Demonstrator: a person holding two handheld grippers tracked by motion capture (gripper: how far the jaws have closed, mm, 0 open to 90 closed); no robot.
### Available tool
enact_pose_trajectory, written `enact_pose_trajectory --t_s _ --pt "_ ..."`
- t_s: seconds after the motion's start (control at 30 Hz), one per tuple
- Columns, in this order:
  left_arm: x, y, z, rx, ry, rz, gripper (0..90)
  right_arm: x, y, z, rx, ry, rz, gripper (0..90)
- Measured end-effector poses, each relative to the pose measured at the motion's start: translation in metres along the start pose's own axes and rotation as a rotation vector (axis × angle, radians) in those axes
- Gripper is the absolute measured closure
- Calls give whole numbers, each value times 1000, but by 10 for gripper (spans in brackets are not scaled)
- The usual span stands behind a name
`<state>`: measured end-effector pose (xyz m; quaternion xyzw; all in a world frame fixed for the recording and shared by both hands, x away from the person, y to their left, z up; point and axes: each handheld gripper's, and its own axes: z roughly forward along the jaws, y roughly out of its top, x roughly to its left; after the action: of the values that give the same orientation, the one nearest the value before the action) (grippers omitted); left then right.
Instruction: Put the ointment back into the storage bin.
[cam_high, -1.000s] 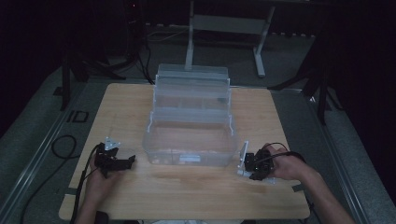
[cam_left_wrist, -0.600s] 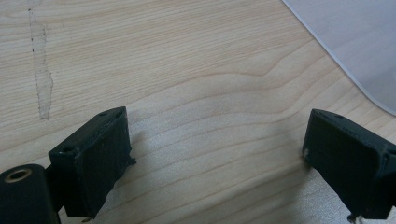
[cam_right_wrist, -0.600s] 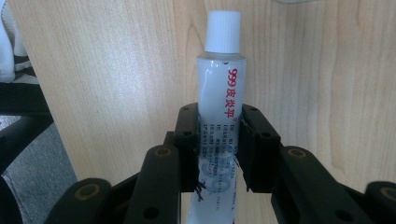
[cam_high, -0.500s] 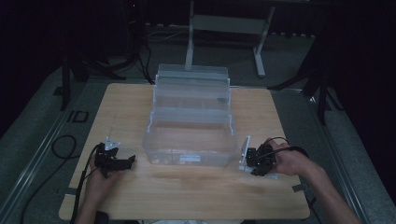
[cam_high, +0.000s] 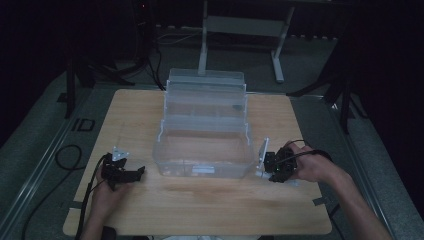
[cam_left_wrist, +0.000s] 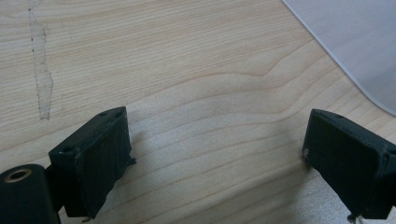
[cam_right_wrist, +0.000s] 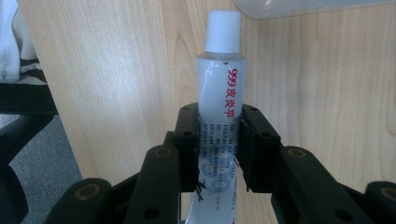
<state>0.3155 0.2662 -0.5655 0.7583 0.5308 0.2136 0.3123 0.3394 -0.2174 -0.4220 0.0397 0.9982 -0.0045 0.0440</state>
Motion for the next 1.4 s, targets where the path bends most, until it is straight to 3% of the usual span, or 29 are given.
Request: enact_pose_trajectory --t_s 0.6,1.4 --pt "0 0 0 0 0 0 82 -6 8 -20 -1 -6 -17 707" --pt "0 0 0 -1 0 -1 82 -13 36 -40 -14 -26 -54 707"
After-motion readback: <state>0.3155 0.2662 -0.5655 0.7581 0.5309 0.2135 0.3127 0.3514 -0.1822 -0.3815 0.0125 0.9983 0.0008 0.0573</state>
